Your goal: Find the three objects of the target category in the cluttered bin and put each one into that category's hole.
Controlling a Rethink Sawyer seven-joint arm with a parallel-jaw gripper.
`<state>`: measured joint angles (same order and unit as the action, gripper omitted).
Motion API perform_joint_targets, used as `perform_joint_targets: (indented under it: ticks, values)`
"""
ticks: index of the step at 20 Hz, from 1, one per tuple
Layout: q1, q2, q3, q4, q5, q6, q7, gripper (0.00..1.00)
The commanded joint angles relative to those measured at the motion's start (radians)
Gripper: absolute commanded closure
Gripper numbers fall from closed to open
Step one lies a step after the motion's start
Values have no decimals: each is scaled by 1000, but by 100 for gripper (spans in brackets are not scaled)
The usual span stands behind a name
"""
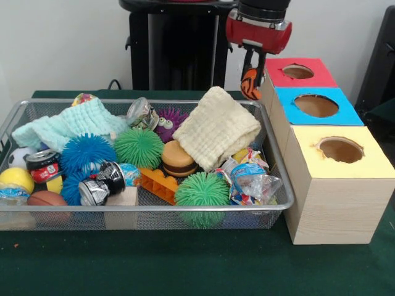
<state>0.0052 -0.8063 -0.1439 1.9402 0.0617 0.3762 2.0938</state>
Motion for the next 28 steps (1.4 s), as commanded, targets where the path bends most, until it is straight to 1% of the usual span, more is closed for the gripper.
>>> perform_joint_targets:
  ticks: [1,2,5,7,8,10,12,14,15,16,18,23,27,28]
  values:
    - [38,-16,-17,174,126,101,314,100]
    - [50,-17,-28,186,137,100,320,100]
    - [114,-19,-82,189,163,129,351,100]
    - [160,-33,-114,211,185,154,380,100]
    - [174,-40,-119,227,201,160,390,100]
    - [211,-48,-136,233,223,178,411,100]
    - [225,-44,-129,249,255,169,419,100]
    - [233,-46,-115,273,286,155,420,100]
    - [225,-38,-101,278,302,145,414,100]
    - [212,-30,-71,296,331,127,412,100]
    - [207,-21,-43,314,368,101,416,100]
    - [208,-5,-26,330,403,61,409,100]
    - [170,27,18,355,435,-14,368,100]
    - [161,42,44,360,450,-35,362,100]
